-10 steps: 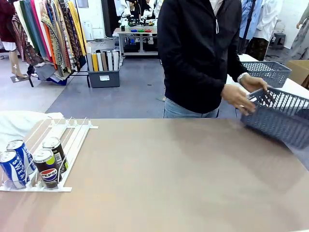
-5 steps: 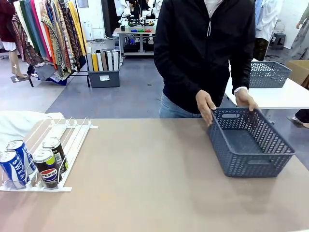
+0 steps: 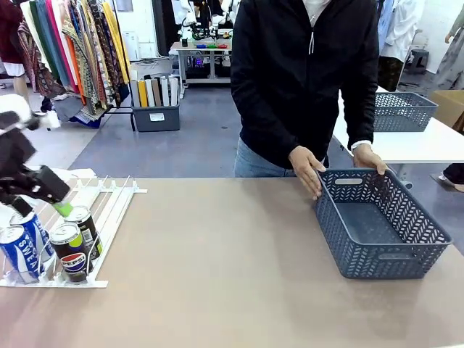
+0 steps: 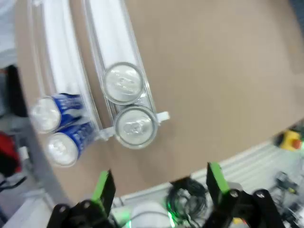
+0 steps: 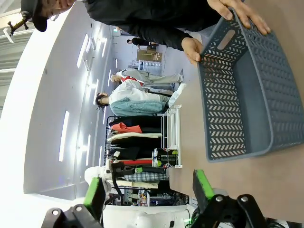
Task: Retrieve and store the cans from the dispenser.
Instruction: Pick up one can from the Automatic Can Dispenser and place it in the middle of the table.
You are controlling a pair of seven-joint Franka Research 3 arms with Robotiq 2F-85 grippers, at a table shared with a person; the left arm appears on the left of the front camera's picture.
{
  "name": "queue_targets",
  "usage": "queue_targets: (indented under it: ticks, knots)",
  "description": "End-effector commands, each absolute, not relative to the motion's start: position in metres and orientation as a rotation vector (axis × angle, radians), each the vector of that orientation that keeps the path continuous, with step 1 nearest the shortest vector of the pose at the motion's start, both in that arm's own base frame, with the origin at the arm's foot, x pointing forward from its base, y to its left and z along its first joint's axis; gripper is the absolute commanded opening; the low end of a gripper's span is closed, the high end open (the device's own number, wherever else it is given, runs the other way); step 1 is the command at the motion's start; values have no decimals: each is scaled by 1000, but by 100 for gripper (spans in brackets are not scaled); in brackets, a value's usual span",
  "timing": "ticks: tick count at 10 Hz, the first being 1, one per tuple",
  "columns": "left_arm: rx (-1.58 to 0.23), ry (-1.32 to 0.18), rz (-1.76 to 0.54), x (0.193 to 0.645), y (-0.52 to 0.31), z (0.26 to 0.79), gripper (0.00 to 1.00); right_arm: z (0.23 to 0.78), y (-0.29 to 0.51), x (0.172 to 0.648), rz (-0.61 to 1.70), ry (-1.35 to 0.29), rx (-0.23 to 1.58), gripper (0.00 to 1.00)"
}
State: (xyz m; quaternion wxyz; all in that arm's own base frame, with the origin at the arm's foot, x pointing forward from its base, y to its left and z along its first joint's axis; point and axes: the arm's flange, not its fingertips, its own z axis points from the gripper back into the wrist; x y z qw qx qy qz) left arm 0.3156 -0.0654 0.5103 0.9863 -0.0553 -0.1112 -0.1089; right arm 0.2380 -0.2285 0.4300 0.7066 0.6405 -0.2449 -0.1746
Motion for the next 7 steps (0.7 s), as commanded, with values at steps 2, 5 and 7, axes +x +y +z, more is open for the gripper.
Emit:
queue_targets:
  ticks: [2,5,7]
  knots:
    - [-111,-223,-219,316,-65,510,100,430,-230,233,-357,-546,1413,100]
    - [-111,-223,-219,316,-65,510,100,430,-230,233,-357,-546,1413,100]
    - [-111,-190,-176,327,-74,496,100,430,-230,233,-357,-546,1413,100]
